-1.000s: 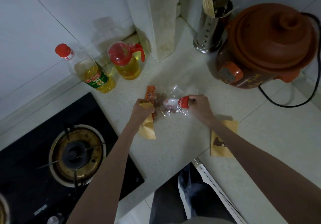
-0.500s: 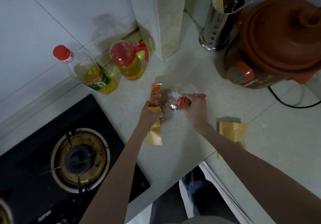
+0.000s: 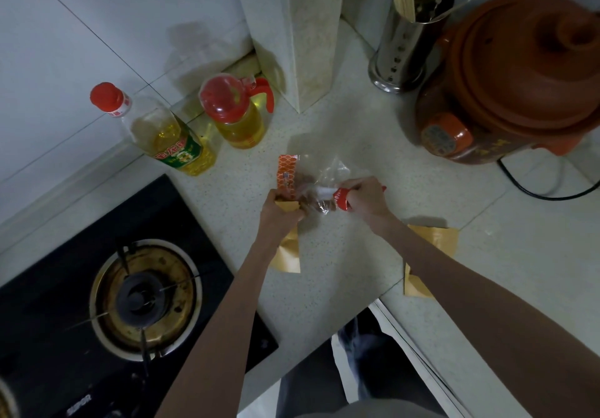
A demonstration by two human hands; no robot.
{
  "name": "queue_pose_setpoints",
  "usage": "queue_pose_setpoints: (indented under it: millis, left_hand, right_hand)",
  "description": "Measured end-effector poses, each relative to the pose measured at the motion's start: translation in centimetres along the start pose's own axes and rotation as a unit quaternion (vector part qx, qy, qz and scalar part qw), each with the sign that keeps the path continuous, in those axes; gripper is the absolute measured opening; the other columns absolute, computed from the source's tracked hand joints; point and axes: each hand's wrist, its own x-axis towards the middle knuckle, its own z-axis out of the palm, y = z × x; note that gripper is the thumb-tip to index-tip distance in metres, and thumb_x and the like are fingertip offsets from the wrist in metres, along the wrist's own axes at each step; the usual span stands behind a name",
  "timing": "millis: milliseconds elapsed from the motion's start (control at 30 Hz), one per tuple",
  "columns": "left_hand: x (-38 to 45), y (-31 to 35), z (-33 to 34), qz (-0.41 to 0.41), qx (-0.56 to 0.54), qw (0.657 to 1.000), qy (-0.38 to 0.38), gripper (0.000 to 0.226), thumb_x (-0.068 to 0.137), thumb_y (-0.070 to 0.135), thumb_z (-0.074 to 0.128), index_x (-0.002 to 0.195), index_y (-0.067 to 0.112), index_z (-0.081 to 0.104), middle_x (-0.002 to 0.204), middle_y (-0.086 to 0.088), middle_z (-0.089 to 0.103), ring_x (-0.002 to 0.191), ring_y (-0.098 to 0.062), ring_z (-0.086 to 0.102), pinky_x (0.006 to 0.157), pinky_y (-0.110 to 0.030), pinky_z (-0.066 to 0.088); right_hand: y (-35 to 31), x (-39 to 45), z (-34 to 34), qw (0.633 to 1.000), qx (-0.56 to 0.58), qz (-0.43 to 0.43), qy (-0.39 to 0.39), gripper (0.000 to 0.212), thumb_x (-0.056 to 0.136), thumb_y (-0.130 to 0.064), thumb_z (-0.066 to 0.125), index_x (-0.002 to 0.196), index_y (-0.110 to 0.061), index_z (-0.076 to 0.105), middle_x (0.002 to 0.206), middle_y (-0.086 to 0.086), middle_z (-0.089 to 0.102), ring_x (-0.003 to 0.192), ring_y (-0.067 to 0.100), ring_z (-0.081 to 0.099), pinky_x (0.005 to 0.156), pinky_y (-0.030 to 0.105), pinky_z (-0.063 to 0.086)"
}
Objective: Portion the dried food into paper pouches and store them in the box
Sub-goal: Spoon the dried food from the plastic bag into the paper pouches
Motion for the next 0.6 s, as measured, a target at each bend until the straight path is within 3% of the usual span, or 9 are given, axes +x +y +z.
queue_pose_setpoints:
  millis: [67, 133, 233, 300, 400, 600]
  left_hand:
    - [0.0, 0.0, -0.1, -0.001, 0.006, 1.0, 0.0, 0.045, 0.07, 0.002, 0.07, 0.108, 0.018, 0.052, 0.094, 0.005, 0.056, 0.086, -0.012, 0.055, 0.067, -0.026, 0.045]
    - [0.1, -0.1, -0.1, -0.001, 0.009, 1.0, 0.0, 0.046, 0.07, 0.004, 0.071, 0.11, 0.019, 0.051, 0.093, 0.007, 0.056, 0.084, -0.009, 0.054, 0.064, -0.024, 0.044]
    - [0.2, -0.2, -0.2, -0.006, 0.006, 1.0, 0.0, 0.045, 0.07, 0.006, 0.073, 0.107, 0.022, 0.052, 0.094, 0.008, 0.056, 0.083, -0.008, 0.054, 0.061, -0.023, 0.041]
    - [0.1, -0.2, -0.2, -0.009, 0.013, 1.0, 0.002, 0.043, 0.07, 0.006, 0.073, 0.103, 0.025, 0.051, 0.093, 0.008, 0.056, 0.081, -0.008, 0.053, 0.059, -0.021, 0.04]
    - [0.1, -0.3, -0.3, -0.004, 0.016, 1.0, 0.009, 0.042, 0.07, 0.004, 0.073, 0.101, 0.025, 0.052, 0.09, 0.007, 0.057, 0.078, -0.008, 0.054, 0.057, -0.019, 0.04]
    - [-0.8, -0.3, -0.4, 0.054, 0.024, 0.997, 0.043, 0.051, 0.065, 0.003, 0.077, 0.101, 0.027, 0.051, 0.094, 0.01, 0.059, 0.087, -0.016, 0.061, 0.068, -0.028, 0.051]
  right_hand:
    - [0.7, 0.0, -0.5, 0.998, 0.04, 0.049, 0.018, 0.036, 0.076, 0.013, 0.05, 0.093, -0.008, 0.075, 0.078, 0.004, 0.068, 0.068, 0.011, 0.064, 0.057, 0.024, 0.058]
    - [1.3, -0.2, -1.2, 0.996, 0.054, 0.068, 0.03, 0.04, 0.073, 0.012, 0.047, 0.082, -0.014, 0.076, 0.077, 0.006, 0.07, 0.069, 0.017, 0.067, 0.062, 0.033, 0.059]
    - [1.8, -0.7, -2.5, 0.993, 0.069, 0.077, 0.052, 0.042, 0.073, 0.008, 0.052, 0.058, -0.025, 0.073, 0.06, -0.003, 0.069, 0.056, 0.012, 0.063, 0.051, 0.025, 0.053]
    - [2.0, -1.1, -3.6, 0.989, 0.097, 0.087, 0.068, 0.029, 0.078, 0.002, 0.06, 0.067, -0.02, 0.076, 0.055, -0.003, 0.066, 0.047, 0.009, 0.056, 0.048, 0.023, 0.048]
    - [2.5, -1.7, -5.4, 0.987, 0.101, 0.088, 0.087, 0.014, 0.082, -0.008, 0.065, 0.09, -0.011, 0.076, 0.06, 0.001, 0.067, 0.048, 0.009, 0.056, 0.049, 0.022, 0.048]
    - [3.8, -3.2, -9.4, 0.975, 0.133, 0.108, 0.143, 0.017, 0.087, -0.003, 0.057, 0.091, -0.006, 0.073, 0.064, 0.01, 0.067, 0.051, 0.016, 0.057, 0.049, 0.023, 0.049]
